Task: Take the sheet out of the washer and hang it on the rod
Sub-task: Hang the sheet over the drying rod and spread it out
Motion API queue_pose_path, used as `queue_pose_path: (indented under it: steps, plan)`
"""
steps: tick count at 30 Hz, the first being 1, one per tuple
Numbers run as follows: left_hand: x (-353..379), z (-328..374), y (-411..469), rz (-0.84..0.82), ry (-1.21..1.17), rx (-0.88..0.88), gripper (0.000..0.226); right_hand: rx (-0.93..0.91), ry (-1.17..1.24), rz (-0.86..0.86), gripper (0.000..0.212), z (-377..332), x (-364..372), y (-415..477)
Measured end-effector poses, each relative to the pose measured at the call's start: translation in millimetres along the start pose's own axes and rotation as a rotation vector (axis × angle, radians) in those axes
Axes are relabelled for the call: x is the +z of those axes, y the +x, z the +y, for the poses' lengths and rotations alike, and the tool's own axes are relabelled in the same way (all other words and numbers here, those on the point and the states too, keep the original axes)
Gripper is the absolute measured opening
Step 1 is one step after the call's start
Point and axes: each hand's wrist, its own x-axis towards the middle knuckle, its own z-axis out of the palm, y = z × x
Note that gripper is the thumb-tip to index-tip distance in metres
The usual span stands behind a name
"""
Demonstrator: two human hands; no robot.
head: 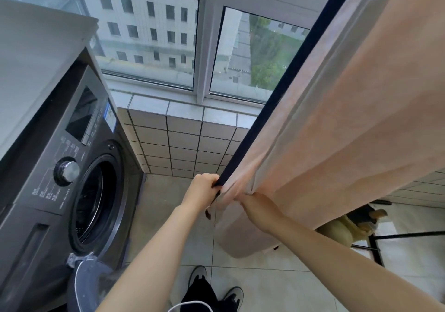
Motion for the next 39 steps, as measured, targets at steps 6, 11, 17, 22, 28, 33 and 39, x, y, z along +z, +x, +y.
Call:
queue_pose_path:
  steps: [6,11,17,22,28,33,39]
  plan:
    - [-9.3,14.1,-2.4,0.029,-0.153,-0.053,0.006,-0.059,-0.196,-0.067,0.042,-3.1,-14.0,-1.8]
    - [-34.2,63.5,0.9,-0.086,-0.314,0.031,0.026,-0.337,-0.279,0.041,0.059,-10.0,-34.6,-27.3]
    - [-75.6,132.2,4.5,-0.14,-0.462,0.085,0.045,-0.438,-0.36,0.263,0.054,0.3,-81.8,-47.5]
    - [-102.7,195.8,4.7,-0.05,-0.593,0.193,0.04,-0.571,-0.508,0.582,0.025,-0.1,-143.7,-62.6]
    - [-131.6,295.4,-18.6,0.317,-0.617,0.443,0.038,-0.609,-0.665,0.905,0.021,-7.3,-227.4,-106.0]
    - [-149.3,364.3,-31.0,0.601,-0.596,0.499,0.015,-0.807,-0.742,1.097,0.021,-7.1,-288.6,-138.6]
    - [-163.9,424.0,-42.8,0.866,-0.669,0.502,0.024,-0.992,-0.692,1.392,0.021,-20.4,-368.0,-175.8]
